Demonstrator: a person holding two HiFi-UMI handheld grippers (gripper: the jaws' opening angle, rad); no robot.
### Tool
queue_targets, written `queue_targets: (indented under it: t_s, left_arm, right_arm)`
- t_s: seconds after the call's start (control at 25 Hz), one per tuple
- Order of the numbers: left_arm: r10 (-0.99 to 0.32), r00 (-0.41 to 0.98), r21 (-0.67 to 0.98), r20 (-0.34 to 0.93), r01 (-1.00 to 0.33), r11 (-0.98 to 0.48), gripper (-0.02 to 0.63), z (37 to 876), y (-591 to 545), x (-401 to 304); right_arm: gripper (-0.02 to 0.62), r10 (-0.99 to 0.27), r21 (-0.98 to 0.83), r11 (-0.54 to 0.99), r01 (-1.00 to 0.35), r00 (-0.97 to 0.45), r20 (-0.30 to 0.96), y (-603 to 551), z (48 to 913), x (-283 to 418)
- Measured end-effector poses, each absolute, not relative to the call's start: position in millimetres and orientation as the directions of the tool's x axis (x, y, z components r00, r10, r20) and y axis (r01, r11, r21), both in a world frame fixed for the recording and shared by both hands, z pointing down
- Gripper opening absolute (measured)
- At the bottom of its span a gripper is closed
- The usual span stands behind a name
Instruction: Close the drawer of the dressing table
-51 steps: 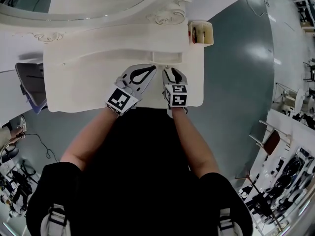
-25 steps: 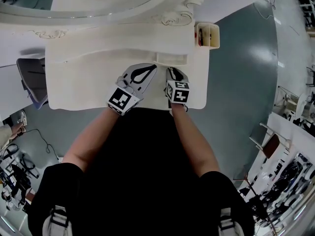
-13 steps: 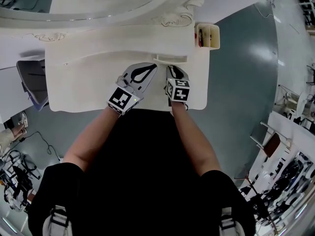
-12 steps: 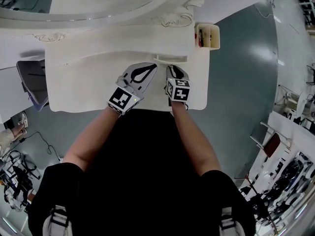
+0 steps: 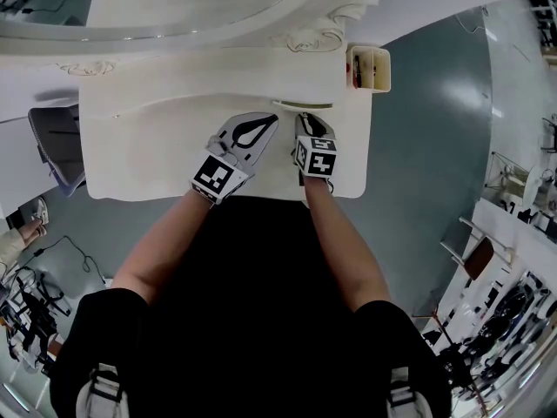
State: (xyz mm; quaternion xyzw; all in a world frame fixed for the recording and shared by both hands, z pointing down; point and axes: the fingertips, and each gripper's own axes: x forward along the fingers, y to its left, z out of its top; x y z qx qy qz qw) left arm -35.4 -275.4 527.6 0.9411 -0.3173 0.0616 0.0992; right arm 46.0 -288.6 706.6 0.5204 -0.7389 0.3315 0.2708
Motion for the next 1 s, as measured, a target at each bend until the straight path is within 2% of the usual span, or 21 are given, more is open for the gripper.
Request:
queue_targets:
  t_s: [1.0]
  left_arm:
    - [-0.603, 0.773, 0.16, 0.194, -0.632, -0.758, -0.006, 533.4, -297.0, -40.9]
  right_arm:
    - [0.097, -0.587, -0.201, 0.243, -0.949, -0.309, 0.748, -324.3, 708.3, 46.0]
